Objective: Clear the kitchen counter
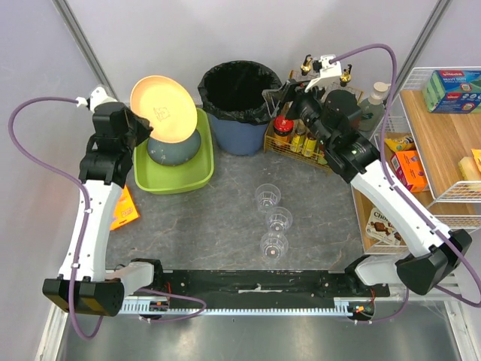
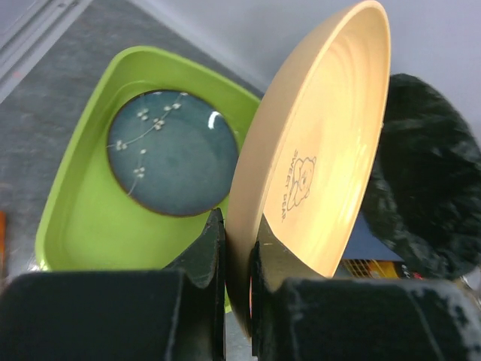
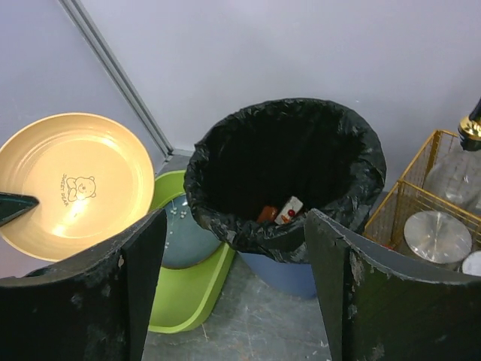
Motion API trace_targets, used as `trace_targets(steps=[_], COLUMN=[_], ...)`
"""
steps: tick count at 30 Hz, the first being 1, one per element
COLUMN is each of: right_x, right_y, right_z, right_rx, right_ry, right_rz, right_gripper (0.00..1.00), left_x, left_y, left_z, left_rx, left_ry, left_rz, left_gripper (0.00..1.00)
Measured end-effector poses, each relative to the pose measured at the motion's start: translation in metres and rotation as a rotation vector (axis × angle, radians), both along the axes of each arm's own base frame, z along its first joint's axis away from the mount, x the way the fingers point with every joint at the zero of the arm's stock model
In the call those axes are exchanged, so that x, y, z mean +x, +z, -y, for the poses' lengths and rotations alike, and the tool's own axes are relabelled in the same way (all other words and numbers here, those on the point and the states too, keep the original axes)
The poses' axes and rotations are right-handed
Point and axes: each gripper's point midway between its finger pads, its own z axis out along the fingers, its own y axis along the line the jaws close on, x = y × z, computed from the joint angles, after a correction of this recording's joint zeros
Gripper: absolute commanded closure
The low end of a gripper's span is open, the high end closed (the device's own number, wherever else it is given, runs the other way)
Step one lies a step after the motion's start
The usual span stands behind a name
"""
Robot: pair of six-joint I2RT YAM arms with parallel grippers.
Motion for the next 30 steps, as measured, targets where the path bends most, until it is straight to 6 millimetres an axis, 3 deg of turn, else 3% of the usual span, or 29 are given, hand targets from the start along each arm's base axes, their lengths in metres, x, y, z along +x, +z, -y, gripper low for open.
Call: trace_targets(steps=[6,11,15,24,30], right_x=[-0.002,-0.004,-0.006,-0.011,-0.013], right_y=[-0.024,-0.045,-0.053,-0.061,-0.072], right_z=[0.009,0.014,0.016,0.015,0.015], right_rx=[-0.025,-0.036,-0.031,0.003,-0.001], right_ry=[-0.037,-0.055,-0.06,-0.049,-0.046], right_rz=[-0.05,-0.097,-0.12,-0.155,-0.19], right_gripper=[0.2,0.2,0.2,0.2,0.2], left_x=[0.004,0.015,0.015,0.063,0.094], left_y=[-0.059,-0.147,-0.197,-0.214,-0.247], left_z=[-0.014,-0.023,-0.031,-0.052,-0.062], left_rx=[-0.041,-0.129,-0.177,-0.22,-0.281], left_ry=[0.106,0.133,0.168,0.228,0.217], left_rz=[-0.092,-0.225,-0.302,-0.294,-0.342], left_gripper=[0.98,0.98,0.98,0.98,0.98])
